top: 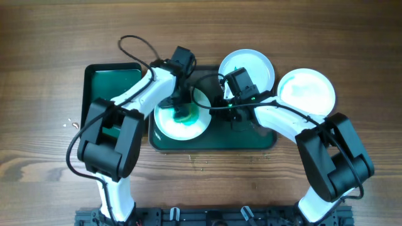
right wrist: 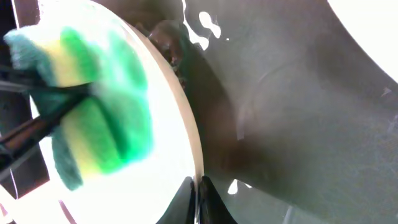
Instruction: Clean dirty plates on tray and stack at the side
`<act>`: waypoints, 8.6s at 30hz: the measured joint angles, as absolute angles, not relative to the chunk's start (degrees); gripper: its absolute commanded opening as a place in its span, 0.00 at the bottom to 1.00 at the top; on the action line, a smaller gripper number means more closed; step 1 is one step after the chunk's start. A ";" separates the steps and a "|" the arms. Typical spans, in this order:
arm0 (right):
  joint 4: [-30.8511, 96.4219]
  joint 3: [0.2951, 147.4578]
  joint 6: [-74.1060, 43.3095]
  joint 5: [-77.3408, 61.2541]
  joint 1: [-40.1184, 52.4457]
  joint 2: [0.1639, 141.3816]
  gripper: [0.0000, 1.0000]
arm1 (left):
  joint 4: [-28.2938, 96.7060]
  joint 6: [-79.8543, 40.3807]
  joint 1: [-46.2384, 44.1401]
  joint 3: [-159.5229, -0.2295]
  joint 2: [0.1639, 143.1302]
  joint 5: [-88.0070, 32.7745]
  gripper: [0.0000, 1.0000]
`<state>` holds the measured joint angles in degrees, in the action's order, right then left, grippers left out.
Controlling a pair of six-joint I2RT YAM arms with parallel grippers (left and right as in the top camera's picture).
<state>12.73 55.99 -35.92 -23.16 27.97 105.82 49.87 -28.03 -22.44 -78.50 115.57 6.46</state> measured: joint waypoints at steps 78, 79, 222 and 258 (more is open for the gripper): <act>32.84 66.92 -7.73 84.09 63.53 92.44 0.04 | 71.44 -24.05 -10.74 -91.90 100.31 1.37 0.04; 31.42 66.92 -6.33 84.31 63.57 92.44 0.04 | 71.44 -24.05 -10.76 -91.90 100.31 1.37 0.04; 25.74 50.78 -25.43 -16.16 21.04 98.26 0.12 | 69.87 -24.69 -10.76 -91.90 100.31 1.37 0.04; 11.57 56.27 1.26 -13.91 22.24 105.82 0.04 | 67.53 -25.15 -10.76 -88.29 100.31 0.43 0.04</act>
<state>11.57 56.27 1.26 -13.91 22.24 105.82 67.53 -25.15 -10.76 -88.29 100.31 0.43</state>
